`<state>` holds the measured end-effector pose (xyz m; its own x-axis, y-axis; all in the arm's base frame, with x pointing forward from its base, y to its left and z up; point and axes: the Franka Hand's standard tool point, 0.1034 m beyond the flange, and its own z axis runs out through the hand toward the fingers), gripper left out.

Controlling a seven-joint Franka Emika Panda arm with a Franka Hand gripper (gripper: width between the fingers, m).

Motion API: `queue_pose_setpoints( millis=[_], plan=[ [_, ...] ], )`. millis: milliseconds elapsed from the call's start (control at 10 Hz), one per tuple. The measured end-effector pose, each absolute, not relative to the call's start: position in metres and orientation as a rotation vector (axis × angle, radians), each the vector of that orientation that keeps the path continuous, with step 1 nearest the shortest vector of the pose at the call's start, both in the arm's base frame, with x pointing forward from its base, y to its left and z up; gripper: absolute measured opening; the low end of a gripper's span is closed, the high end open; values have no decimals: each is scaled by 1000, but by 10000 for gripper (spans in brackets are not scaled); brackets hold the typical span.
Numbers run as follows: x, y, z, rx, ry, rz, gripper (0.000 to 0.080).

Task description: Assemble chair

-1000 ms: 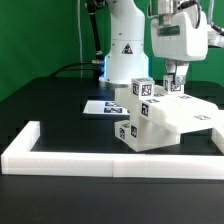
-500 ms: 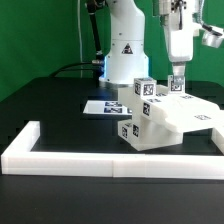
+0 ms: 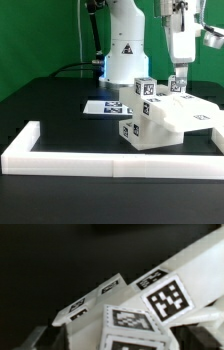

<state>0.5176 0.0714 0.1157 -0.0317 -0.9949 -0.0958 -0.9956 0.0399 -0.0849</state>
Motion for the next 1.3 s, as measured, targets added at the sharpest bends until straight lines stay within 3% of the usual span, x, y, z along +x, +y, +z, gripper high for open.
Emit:
queue_pose_setpoints(
  millis=[100, 200, 1300],
  plan=[
    [517, 73, 116, -2227, 2029, -4, 623],
    [517, 75, 116, -2324, 1919, -13, 642],
    [520, 66, 116, -2996, 606, -115, 649]
  ],
)
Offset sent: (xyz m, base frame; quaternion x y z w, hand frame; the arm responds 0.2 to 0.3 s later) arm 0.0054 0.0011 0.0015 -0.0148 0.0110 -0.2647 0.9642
